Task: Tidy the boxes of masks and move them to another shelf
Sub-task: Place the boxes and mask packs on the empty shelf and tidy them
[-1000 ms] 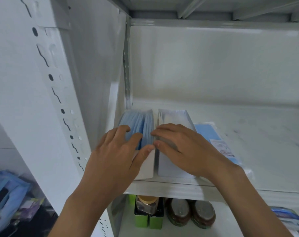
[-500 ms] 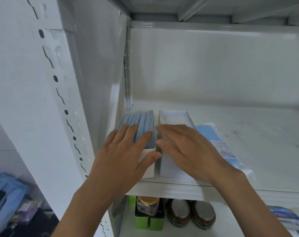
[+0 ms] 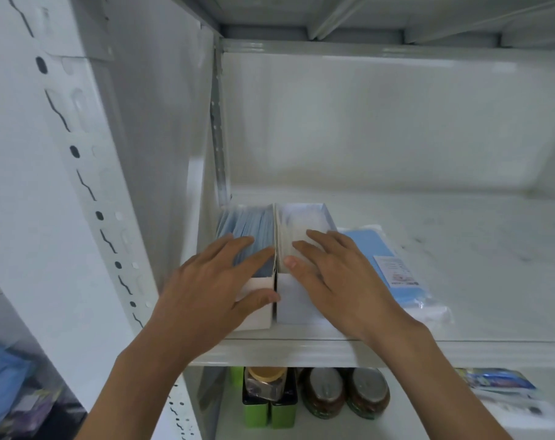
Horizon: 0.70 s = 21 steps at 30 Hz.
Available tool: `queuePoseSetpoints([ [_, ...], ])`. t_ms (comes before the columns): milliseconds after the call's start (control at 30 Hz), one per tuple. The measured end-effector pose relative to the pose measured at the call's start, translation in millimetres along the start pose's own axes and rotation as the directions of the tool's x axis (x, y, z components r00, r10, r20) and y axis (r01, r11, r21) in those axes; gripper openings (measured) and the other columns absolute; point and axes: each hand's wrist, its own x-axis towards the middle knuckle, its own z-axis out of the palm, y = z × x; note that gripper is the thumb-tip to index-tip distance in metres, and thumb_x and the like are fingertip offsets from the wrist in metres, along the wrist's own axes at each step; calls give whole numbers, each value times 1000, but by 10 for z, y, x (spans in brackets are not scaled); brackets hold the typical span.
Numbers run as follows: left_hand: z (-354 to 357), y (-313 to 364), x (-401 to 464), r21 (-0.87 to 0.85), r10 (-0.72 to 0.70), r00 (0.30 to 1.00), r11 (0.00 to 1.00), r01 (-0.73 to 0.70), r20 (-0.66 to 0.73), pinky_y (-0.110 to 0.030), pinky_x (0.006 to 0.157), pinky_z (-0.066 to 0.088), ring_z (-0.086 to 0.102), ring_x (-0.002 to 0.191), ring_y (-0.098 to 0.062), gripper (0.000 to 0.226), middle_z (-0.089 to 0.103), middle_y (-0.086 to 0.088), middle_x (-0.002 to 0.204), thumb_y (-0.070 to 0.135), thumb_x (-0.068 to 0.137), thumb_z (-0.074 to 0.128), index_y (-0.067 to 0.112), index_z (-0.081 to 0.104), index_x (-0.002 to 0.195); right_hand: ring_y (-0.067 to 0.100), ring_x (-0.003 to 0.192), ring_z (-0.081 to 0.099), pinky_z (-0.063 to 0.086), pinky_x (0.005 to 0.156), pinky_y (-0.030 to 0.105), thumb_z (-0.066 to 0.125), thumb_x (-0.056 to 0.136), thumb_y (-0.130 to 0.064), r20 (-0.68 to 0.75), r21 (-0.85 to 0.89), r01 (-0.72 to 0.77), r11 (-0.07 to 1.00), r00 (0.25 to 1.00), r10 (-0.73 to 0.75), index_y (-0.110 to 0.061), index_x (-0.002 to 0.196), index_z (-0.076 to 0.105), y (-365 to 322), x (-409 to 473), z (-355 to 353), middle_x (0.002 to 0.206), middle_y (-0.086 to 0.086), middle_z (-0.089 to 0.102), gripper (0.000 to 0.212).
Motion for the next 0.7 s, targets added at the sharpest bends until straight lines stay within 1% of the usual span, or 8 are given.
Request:
queuePoseSetpoints([
  [100, -11, -37, -19, -20, 23, 1000, 1000, -24, -17, -47, 79, 62, 66, 121, -29, 68, 64, -3, 139, 74, 97, 24, 31, 57, 139, 14, 150, 16, 4, 114, 19, 23, 95, -68, -7, 95, 2, 995, 1000, -1, -28, 147, 49, -33, 6, 30, 162, -4, 32, 71],
  [233, -51, -64, -51, -71, 5, 998, 997, -9, -57, -51, 86, 58, 64, 124, -30, 62, 62, -4, 141, 68, 91, 42, 31, 59, 139, 3, 148, 18, 6, 111, 14, 32, 95, -67, -4, 228, -3, 974, 1000, 5, -34, 147, 47, 3, -25, 7, 162, -12, 31, 64],
  [333, -64, -27, -39, -81, -41, 998, 996, 37, -45, -55, 100, 50, 59, 129, -31, 62, 61, -6, 141, 64, 89, 44, 32, 59, 140, 5, 146, 22, -2, 102, 0, 33, 92, -69, 2, 153, 43, 987, 999, -44, -31, 143, 53, 34, -32, -9, 159, -10, 37, 67],
  [467, -23, -7, 27, -113, -25, 1000, 993, 25, 1, -53, 112, 40, 49, 140, -30, 59, 51, -6, 153, 55, 92, 55, 32, 52, 146, 6, 142, 25, -4, 98, -6, 30, 87, -77, -23, 117, 103, 988, 995, -101, -30, 144, 52, 47, -31, 3, 156, -6, 41, 77],
  [533, 28, -33, 13, -113, 3, 999, 994, -7, -35, -53, 109, 43, 53, 136, -33, 58, 55, -9, 149, 54, 92, 57, 28, 56, 144, 5, 143, 24, -3, 102, -4, 35, 87, -76, -51, 118, 115, 986, 993, -110, -31, 142, 53, 68, -26, 26, 158, -7, 39, 73],
  [567, 44, -46, 0, -114, 13, 999, 993, -19, -52, -53, 108, 44, 55, 135, -33, 59, 57, -10, 147, 58, 93, 52, 27, 57, 143, 5, 146, 20, 0, 107, 2, 39, 88, -75, -66, 127, 116, 985, 992, -108, -32, 142, 53, 82, -22, 43, 161, -9, 33, 70],
  [633, 47, -59, -22, -130, 8, 998, 991, -16, -59, -53, 111, 41, 49, 139, -30, 68, 52, -7, 151, 69, 95, 34, 29, 52, 147, 5, 151, 13, 12, 117, 20, 50, 87, -71, -120, 166, 136, 977, 986, -117, -34, 143, 51, 103, -18, 79, 166, -15, 17, 67],
  [700, 54, -55, -27, -175, -23, 997, 984, 9, -76, -54, 119, 32, 38, 147, -24, 76, 41, -1, 159, 76, 94, 17, 33, 40, 153, 5, 152, 12, 20, 118, 25, 55, 86, -68, -209, 252, 156, 955, 972, -104, -33, 141, 53, 116, -28, 108, 166, -17, 11, 65],
])
